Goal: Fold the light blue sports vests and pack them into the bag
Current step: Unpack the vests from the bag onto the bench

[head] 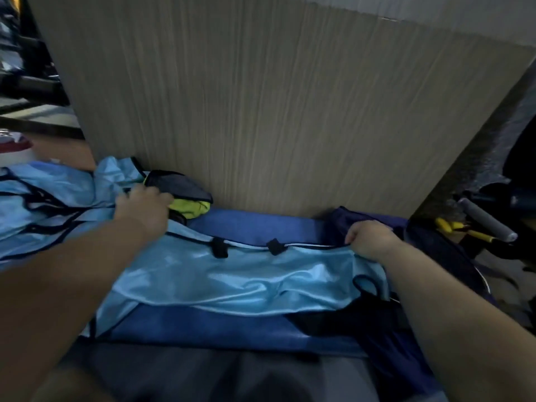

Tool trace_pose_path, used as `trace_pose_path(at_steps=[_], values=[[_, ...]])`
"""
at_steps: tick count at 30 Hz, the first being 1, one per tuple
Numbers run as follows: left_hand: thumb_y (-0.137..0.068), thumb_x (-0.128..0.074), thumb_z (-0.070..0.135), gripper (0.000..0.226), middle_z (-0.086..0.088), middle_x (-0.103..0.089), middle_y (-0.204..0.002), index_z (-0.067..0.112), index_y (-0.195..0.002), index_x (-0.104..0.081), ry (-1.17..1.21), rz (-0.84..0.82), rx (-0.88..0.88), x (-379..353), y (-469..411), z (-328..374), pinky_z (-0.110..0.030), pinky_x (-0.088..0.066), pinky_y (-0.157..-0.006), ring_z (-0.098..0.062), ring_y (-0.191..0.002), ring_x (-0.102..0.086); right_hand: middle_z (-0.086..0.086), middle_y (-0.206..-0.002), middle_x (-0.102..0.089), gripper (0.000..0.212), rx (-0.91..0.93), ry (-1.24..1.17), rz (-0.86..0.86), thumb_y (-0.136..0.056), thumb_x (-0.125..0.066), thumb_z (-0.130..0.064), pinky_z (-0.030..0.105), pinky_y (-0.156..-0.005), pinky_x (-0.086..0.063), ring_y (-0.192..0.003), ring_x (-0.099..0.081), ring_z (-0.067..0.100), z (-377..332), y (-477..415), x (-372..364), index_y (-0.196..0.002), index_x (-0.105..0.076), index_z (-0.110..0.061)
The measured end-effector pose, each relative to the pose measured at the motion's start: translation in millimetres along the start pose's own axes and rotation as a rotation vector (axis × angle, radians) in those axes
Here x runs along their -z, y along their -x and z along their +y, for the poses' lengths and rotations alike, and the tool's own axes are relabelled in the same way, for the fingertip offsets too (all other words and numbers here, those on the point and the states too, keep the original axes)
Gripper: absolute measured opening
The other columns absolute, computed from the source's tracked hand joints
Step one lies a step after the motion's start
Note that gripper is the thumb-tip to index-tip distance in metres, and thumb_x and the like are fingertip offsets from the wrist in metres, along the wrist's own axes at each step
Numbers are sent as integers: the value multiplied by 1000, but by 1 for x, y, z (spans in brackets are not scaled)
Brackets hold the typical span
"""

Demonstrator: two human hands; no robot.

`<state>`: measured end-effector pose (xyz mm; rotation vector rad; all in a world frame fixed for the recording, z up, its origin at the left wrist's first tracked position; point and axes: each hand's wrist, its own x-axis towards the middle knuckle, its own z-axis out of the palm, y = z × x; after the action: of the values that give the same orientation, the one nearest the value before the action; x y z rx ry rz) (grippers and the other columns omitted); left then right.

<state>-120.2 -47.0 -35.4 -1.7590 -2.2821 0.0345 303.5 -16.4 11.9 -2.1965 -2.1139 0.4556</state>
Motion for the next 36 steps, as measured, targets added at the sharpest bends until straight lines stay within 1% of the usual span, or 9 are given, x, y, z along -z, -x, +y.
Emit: trace_pose_path(at_steps=[6, 12, 15, 20, 25, 28, 30, 32, 36], values=[[-73, -51, 21, 35, -9, -65, -99, 10, -102, -67, 440, 99, -365, -12, 75, 97, -48, -53, -76, -37, -93, -58, 8, -123, -64, 32, -19, 29, 84, -89, -59, -12, 33, -91, -47, -114, -59, 30, 10, -1, -14, -120, -65, -19], [-58, 6, 91, 112, 10, -37, -149, 31, -142, -38, 463, -205, -411, -31, 103, 129, -35, -26, -112, -17, -138, -30, 6, -119, -63, 43, -66, -156, 111, -84, -74, -35, 33, -86, -43, -101, -55, 21, 33, 8, -6, -119, -63, -12], [-47, 12, 98, 125, 10, -22, -158, 34, -148, -25, 426, -227, -454, -24, 109, 132, -37, -17, -117, -20, -146, -16, 10, -101, -65, 36, -105, -249, 120, -85, -73, -37, 36, -87, -44, -91, -57, 22, 45, 17, -6, -102, -65, -7], [-76, -27, 66, 73, 8, -51, -134, 27, -134, -48, 540, 7, -597, -3, 135, 161, -36, -34, -104, -18, -129, -44, 10, -83, -63, 27, -120, -454, 36, -93, -64, -37, 35, -78, -41, -82, -59, 24, 66, 31, -13, -82, -59, -12], [-64, -42, 40, 62, 9, -61, -117, 28, -124, -47, 644, 217, -613, 10, 153, 199, -28, -37, -94, -13, -113, -43, 11, -89, -64, 28, -199, -554, 46, -85, -67, -32, 39, -79, -45, -85, -61, 29, 97, 22, -43, -105, -54, -19], [-74, -49, 30, 69, 9, -42, -141, 30, -142, -34, 703, 96, -692, 34, 158, 224, -23, -15, -107, -12, -131, -27, 7, -86, -70, 49, -158, -649, 7, -69, -75, -34, 34, -73, -49, -78, -66, 24, 98, 23, -50, -108, -66, -6], [-82, -56, 29, 75, 11, -25, -152, 33, -149, -22, 704, -53, -751, 44, 157, 242, -26, -10, -114, -12, -139, -19, 7, -84, -73, 25, -117, -683, -1, -73, -75, -23, 30, -68, -49, -73, -67, 19, 87, 29, -47, -94, -72, -9], [-84, -62, 30, 79, 11, -20, -155, 34, -150, -19, 702, -115, -777, 49, 153, 259, -28, -14, -116, -14, -140, -21, 7, -80, -71, 6, -87, -664, 42, -81, -71, -17, 31, -67, -48, -71, -63, 19, 84, 26, -50, -81, -71, -11], [-85, -64, 19, 64, 8, -39, -145, 29, -143, -41, 804, -55, -696, 42, 142, 282, -25, -28, -108, -18, -131, -40, 11, -84, -69, 19, -119, -807, 144, -90, -64, -24, 42, -78, -52, -78, -60, 22, 87, 25, -57, -89, -70, -5]])
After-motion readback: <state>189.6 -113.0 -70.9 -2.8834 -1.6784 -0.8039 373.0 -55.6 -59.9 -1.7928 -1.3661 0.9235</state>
